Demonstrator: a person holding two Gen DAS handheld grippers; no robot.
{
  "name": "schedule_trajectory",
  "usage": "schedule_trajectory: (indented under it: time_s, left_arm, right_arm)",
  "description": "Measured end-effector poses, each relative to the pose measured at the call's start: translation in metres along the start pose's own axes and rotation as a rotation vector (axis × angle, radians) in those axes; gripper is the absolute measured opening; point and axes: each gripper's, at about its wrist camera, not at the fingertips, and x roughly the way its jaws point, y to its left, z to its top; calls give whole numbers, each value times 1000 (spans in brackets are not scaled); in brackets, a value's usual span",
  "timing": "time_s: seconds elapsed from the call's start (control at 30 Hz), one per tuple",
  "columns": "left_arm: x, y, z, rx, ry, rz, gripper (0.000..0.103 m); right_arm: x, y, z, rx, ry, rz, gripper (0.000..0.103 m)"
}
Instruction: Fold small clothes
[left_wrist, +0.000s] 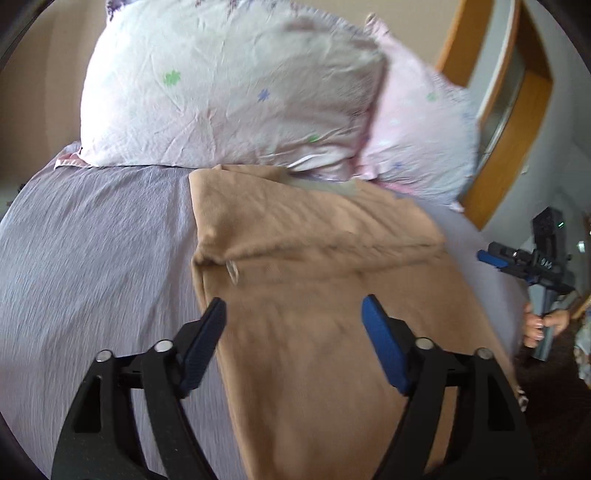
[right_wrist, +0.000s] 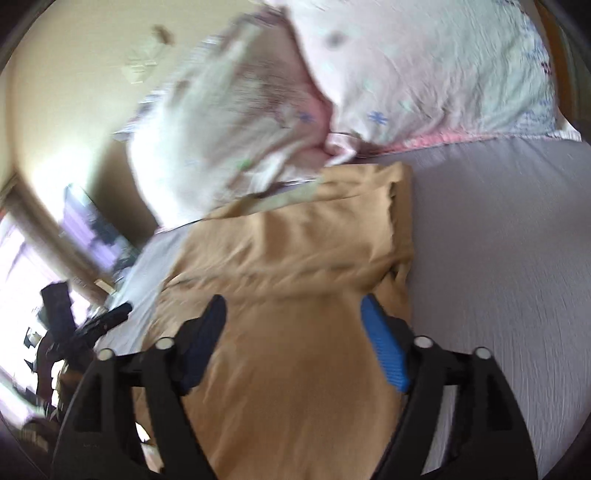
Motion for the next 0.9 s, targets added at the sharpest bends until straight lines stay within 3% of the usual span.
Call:
schedule_trajectory:
  time_s: [0.17, 0.3, 0.43, 0.57, 0.63, 0.67, 0.7, 0.73, 0.8, 0.9]
  left_arm:
    - [-79, 0, -66, -51, -16, -174, 92]
    - [-109, 15, -121, -137, 9, -239, 92]
    - [-92, 21, -154, -182, 84, -270, 92]
    - [-49, 24, -165, -244, 159, -277, 85]
    - [-31, 28, -165, -294, 167, -281, 79]
    - [-26, 29, -165, -319, 170, -287, 72]
    - [-19, 31, -164, -347, 174, -306, 59]
    - [-15, 32, -165, -371, 177, -331, 49]
    - [-13, 34, -165, -423, 182, -401, 10]
    - [-27, 36, -161, -489, 146, -485, 4]
  right_arm:
    - [-79, 21, -92, -75, 50, 196, 92]
    - [-111, 17, -162, -42, 172, 208, 92]
    - [-102, -14, -190, 79, 224, 149, 92]
    - [-76, -38, -191, 175, 215, 227, 91]
    - [-59, -42, -186, 186, 215, 260, 78]
    - [-52, -43, -185, 192, 223, 281, 55]
    - [-48, -42, -188, 192, 237, 303, 27]
    - [-46, -38, -189, 181, 246, 312, 15]
    - [-50, -30, -191, 152, 243, 330, 7]
    - [-72, -19, -183, 114, 174, 372, 7]
